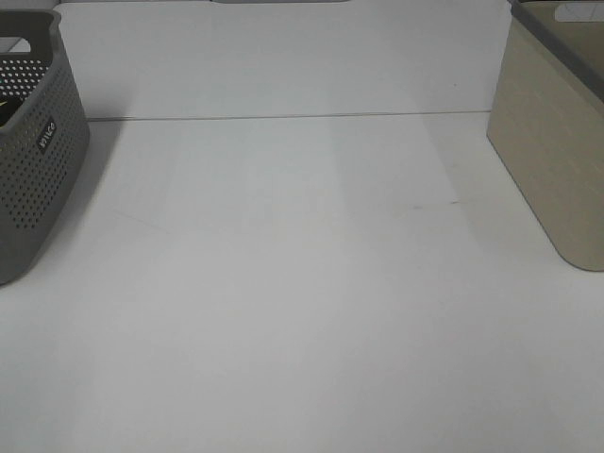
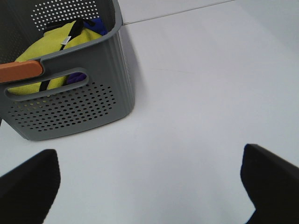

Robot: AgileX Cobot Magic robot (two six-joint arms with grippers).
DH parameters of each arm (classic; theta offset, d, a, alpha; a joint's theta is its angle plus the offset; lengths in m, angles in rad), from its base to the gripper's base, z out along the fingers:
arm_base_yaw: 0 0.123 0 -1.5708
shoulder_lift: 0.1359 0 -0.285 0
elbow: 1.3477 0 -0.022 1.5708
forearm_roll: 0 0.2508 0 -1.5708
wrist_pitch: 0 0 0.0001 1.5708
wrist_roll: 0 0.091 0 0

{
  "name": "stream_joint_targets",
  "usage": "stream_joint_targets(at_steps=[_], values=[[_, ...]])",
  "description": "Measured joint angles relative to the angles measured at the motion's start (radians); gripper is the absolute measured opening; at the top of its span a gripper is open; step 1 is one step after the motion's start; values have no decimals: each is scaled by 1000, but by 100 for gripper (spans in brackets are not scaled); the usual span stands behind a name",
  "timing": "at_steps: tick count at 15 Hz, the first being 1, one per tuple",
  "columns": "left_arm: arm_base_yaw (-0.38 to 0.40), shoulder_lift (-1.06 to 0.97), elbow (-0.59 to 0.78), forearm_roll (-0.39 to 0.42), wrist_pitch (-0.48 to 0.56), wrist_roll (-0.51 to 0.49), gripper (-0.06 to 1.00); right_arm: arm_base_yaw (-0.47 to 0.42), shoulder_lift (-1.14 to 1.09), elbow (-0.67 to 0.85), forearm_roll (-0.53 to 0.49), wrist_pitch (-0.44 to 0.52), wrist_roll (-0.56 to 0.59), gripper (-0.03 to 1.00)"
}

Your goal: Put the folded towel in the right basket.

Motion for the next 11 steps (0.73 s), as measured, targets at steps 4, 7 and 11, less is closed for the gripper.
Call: stream_joint_targets(at_steps=[4,7,11], values=[[0,0,0,0,0,0,99,0,0,0,0,0,0,57],[0,0,0,0,0,0,99,0,0,0,0,0,1,57],[0,0,0,0,0,0,99,0,0,0,0,0,1,57]])
